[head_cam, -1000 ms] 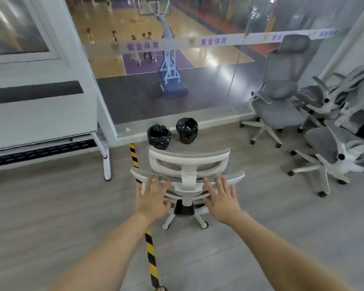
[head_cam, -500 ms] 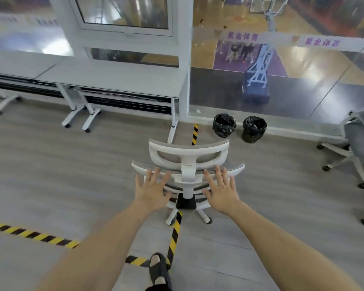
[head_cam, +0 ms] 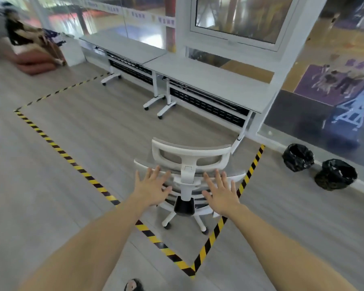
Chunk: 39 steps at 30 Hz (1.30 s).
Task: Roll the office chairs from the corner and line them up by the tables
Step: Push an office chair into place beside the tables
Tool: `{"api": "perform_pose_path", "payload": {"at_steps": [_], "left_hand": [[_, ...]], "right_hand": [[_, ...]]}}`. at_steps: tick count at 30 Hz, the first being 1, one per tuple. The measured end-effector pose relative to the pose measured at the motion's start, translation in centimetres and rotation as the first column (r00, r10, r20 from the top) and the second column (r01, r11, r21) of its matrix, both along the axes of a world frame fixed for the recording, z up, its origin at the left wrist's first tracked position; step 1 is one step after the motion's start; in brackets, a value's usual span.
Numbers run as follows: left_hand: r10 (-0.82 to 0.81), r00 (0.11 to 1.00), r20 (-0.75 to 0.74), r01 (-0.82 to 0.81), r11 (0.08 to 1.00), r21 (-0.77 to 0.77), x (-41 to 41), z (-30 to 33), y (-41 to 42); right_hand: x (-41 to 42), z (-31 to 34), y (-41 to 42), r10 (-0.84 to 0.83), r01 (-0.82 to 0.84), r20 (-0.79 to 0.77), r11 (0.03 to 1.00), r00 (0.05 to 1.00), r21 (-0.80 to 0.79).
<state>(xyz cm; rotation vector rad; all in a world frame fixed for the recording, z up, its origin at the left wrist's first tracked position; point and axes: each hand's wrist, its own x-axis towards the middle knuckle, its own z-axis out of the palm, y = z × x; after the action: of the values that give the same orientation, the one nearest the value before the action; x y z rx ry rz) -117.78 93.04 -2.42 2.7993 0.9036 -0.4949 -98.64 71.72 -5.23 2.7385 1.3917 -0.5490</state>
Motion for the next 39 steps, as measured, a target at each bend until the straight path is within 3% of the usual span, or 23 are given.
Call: {"api": "perform_pose_path", "payload": {"at_steps": [9, 20, 30, 39], "left_hand": [[0.145, 0.989, 0.005, -0.143, 0.982, -0.125, -5.5, -1.3, 19.1], [0.291, 0.957, 0.014, -0.283, 0.940, -0.189, -9.8, -2.1, 43.1], [0.409, 0.912, 0.011, -0.407, 0.909, -0.093, -7.5, -2.6, 66.8], [0.509, 0.859, -0.051, -0.510, 0.846, -0.157, -5.1, -0.9, 88.0]], "right_hand": [[-1.7, 0.6, 21.3, 0.113, -0.112, 0.032, 0.992, 0.993, -0.054], [-4.2, 0.9, 48.4, 0.188, -0.192, -0.057, 0.979, 0.981, -0.076], [-0.1, -0.3, 75.9, 0.304, -0.305, -0.038, 0.952, 0.952, -0.028], [3.4, 0.4, 99.6, 0.397, -0.406, -0.119, 0.912, 0.910, -0.063]]}}
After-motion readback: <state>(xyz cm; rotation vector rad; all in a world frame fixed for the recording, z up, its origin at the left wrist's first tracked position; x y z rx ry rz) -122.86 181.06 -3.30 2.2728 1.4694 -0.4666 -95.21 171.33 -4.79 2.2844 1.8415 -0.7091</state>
